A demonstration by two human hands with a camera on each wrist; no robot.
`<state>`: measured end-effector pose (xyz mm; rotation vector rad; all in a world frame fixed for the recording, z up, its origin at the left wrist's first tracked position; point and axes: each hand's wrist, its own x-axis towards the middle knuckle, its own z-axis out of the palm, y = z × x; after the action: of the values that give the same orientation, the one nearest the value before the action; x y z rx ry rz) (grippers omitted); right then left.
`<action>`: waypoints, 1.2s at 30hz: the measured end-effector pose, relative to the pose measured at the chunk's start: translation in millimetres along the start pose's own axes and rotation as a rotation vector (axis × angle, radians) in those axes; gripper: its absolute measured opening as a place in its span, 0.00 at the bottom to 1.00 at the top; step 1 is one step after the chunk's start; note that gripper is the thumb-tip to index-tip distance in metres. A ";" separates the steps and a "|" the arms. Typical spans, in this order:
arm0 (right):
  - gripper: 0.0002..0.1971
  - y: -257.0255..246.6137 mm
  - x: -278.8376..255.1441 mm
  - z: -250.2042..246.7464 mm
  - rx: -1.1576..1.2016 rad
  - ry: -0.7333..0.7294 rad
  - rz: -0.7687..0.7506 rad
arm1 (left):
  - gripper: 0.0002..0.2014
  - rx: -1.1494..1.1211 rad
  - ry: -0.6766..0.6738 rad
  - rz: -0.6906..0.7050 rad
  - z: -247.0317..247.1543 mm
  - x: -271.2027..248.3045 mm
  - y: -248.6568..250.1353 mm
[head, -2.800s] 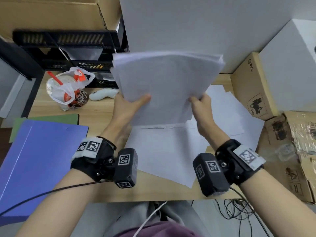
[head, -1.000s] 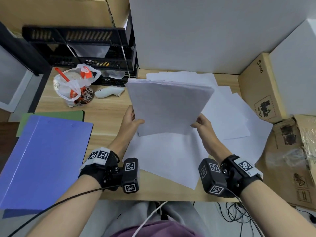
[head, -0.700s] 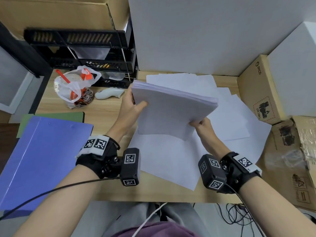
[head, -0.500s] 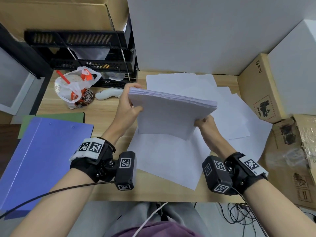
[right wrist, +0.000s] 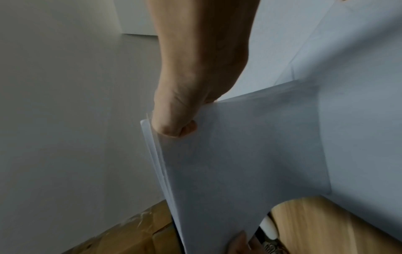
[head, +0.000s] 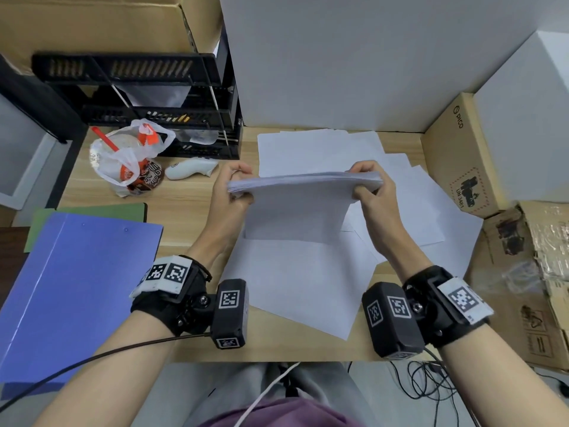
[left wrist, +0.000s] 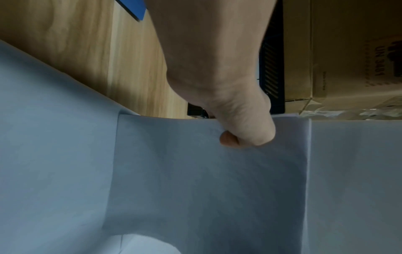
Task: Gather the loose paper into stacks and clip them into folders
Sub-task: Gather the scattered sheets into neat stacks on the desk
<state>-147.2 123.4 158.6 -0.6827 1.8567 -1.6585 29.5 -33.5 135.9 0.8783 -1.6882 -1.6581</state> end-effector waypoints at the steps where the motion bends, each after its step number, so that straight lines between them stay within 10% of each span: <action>1: 0.14 5.5 -0.3 0.1 -0.002 0.006 0.022 | 0.23 -0.001 0.005 -0.006 -0.1 -0.2 -2.3; 10: 0.12 7.2 -0.3 -5.6 0.014 0.018 0.026 | 0.20 -0.063 0.005 0.050 -0.4 1.3 10.9; 17: 0.19 -5.8 -8.1 -8.7 0.098 -0.072 -0.052 | 0.14 0.037 -0.108 -0.182 -11.5 -3.4 -25.5; 30: 0.12 91.9 -13.8 -10.5 -0.149 -0.162 0.405 | 0.19 0.185 -0.155 -0.322 -9.6 -20.4 -58.1; 36: 0.12 85.5 -14.3 -11.7 -0.292 -0.230 0.343 | 0.15 0.241 -0.148 -0.332 -14.3 -18.1 -62.4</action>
<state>-145.9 151.0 75.5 -0.6006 1.9354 -1.0614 54.4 -27.3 74.5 1.2327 -1.9572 -1.7933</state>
